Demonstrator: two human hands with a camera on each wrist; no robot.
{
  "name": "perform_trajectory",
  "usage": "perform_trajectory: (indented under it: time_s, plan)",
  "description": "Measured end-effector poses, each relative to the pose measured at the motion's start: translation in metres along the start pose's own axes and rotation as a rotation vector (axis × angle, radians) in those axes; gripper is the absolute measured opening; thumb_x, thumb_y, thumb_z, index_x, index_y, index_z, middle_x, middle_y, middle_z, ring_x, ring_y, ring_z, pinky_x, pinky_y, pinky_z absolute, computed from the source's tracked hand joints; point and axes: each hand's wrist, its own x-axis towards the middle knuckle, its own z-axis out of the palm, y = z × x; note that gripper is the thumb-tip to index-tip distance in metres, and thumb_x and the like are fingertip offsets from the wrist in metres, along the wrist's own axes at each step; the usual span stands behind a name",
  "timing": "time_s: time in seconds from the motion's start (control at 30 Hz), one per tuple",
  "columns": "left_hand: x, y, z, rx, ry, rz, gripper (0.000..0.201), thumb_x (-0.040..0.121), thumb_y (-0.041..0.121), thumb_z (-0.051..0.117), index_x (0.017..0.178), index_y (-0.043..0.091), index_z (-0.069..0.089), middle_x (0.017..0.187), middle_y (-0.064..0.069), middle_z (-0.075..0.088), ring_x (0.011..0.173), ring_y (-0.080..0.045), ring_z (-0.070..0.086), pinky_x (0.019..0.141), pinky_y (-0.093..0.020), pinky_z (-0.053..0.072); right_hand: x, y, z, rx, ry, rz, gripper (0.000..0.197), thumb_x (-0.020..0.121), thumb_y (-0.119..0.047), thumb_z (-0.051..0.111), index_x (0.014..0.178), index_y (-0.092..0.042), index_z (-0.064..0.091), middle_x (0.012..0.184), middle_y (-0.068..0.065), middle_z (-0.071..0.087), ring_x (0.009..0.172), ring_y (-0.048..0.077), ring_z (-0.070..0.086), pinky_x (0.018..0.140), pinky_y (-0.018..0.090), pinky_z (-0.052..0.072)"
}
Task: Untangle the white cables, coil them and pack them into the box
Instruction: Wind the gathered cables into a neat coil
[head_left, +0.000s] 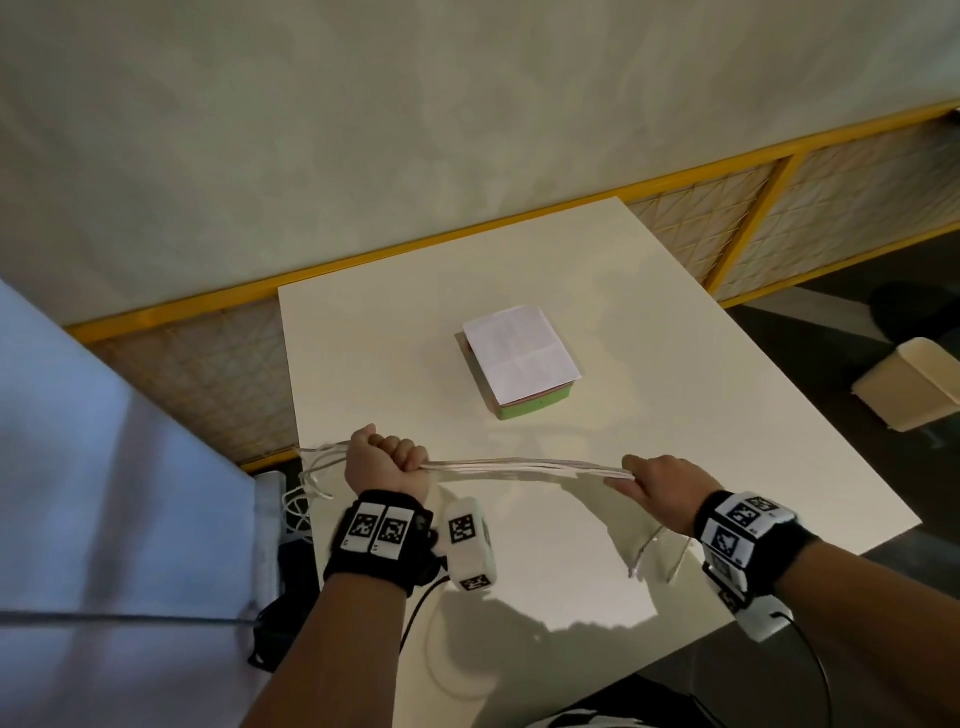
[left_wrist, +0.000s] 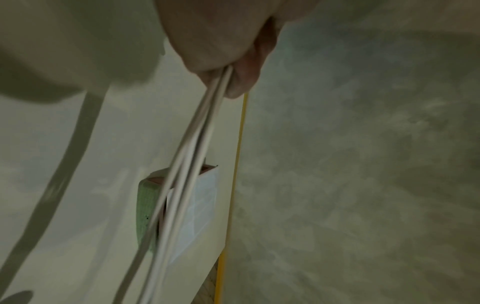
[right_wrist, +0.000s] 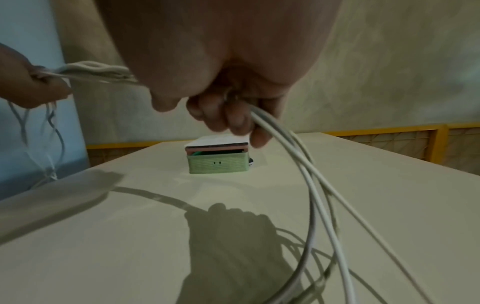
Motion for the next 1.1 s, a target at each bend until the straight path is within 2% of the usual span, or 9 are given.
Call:
perform_trajectory:
  time_s: [0.07, 0.13, 0.2, 0.27, 0.37, 0.47, 0.6, 0.77, 1.1]
  plan:
    - [-0.002, -0.002, 0.003, 0.001, 0.013, 0.012, 0.039, 0.091, 0.014, 0.038, 0.056, 0.020, 0.021, 0.037, 0.006, 0.017, 0.029, -0.013, 0.014, 0.033, -0.016, 0.014, 0.007, 0.000, -0.002, 0.028, -0.004, -0.012, 0.031, 0.092, -0.050, 0.040, 0.087, -0.019, 0.045, 0.086, 0.007, 0.059, 0.089, 0.031, 0.059, 0.069, 0.032, 0.038]
    - [-0.005, -0.003, 0.005, -0.005, 0.024, 0.026, 0.039, 0.090, 0.014, 0.038, 0.056, 0.020, 0.022, 0.038, 0.006, 0.017, 0.030, -0.013, 0.014, 0.034, -0.015, 0.015, 0.014, -0.003, -0.007, 0.019, -0.009, -0.045, 0.042, 0.086, -0.051, 0.051, 0.113, -0.018, 0.050, 0.116, 0.007, 0.060, 0.114, 0.028, 0.054, 0.091, 0.033, 0.038]
    - [-0.009, -0.006, 0.005, 0.000, 0.033, 0.038, 0.039, 0.090, 0.015, 0.039, 0.056, 0.020, 0.022, 0.039, 0.006, 0.017, 0.031, -0.013, 0.014, 0.035, -0.016, 0.015, 0.016, -0.013, -0.015, 0.013, -0.009, -0.090, 0.080, 0.078, -0.056, 0.059, 0.142, -0.019, 0.027, 0.148, 0.005, 0.034, 0.140, 0.025, 0.026, 0.114, 0.040, 0.020]
    - [-0.015, -0.013, 0.006, 0.015, 0.037, 0.045, 0.038, 0.089, 0.015, 0.041, 0.057, 0.021, 0.022, 0.039, 0.006, 0.017, 0.031, -0.013, 0.014, 0.037, -0.015, 0.014, 0.015, -0.035, -0.024, 0.063, 0.012, -0.198, 0.099, 0.074, -0.059, 0.062, 0.147, -0.022, 0.006, 0.157, 0.003, 0.013, 0.146, 0.024, 0.005, 0.119, 0.044, 0.008]
    - [-0.028, -0.030, 0.011, 0.029, 0.030, 0.034, 0.038, 0.089, 0.015, 0.042, 0.057, 0.020, 0.022, 0.039, 0.006, 0.017, 0.032, -0.013, 0.014, 0.037, -0.016, 0.014, 0.013, -0.089, -0.030, 0.142, -0.029, -0.322, 0.089, 0.083, -0.041, 0.060, 0.148, -0.020, 0.003, 0.152, 0.015, 0.027, 0.140, 0.031, 0.026, 0.115, 0.040, 0.025]
    - [-0.041, -0.039, 0.016, 0.048, 0.018, 0.029, 0.040, 0.090, 0.016, 0.044, 0.057, 0.020, 0.022, 0.040, 0.006, 0.017, 0.033, -0.013, 0.014, 0.037, -0.018, 0.015, 0.014, -0.133, -0.024, 0.085, 0.021, -0.352, 0.062, 0.087, -0.021, 0.049, 0.142, -0.013, 0.022, 0.120, 0.016, 0.057, 0.107, 0.035, 0.056, 0.090, 0.040, 0.046]
    - [-0.045, -0.032, 0.013, 0.033, -0.003, 0.021, 0.041, 0.091, 0.017, 0.045, 0.057, 0.019, 0.021, 0.040, 0.006, 0.016, 0.032, -0.013, 0.014, 0.036, -0.017, 0.015, 0.010, -0.151, -0.015, -0.057, 0.117, -0.343, 0.027, 0.095, -0.031, 0.038, 0.110, -0.009, 0.044, 0.100, 0.018, 0.062, 0.088, 0.038, 0.060, 0.066, 0.037, 0.040]
    - [-0.050, -0.022, 0.010, 0.012, -0.118, -0.039, 0.045, 0.092, 0.019, 0.043, 0.053, 0.021, 0.020, 0.040, 0.005, 0.014, 0.030, -0.013, 0.014, 0.037, -0.017, 0.016, 0.003, -0.143, -0.030, -0.115, 0.114, -0.329, 0.044, 0.096, -0.047, 0.027, 0.094, -0.013, 0.056, 0.094, 0.014, 0.064, 0.080, 0.034, 0.058, 0.065, 0.034, 0.038]
    - [-0.008, 0.041, -0.035, -0.115, -0.041, -0.006, 0.059, 0.094, 0.017, 0.030, 0.034, 0.019, 0.027, 0.034, 0.003, 0.018, 0.026, -0.012, 0.019, 0.035, -0.011, 0.022, -0.013, -0.050, -0.021, -0.217, 0.036, -0.103, 0.042, 0.095, -0.048, 0.025, 0.102, -0.019, 0.055, 0.101, 0.011, 0.067, 0.094, 0.033, 0.063, 0.073, 0.034, 0.043]
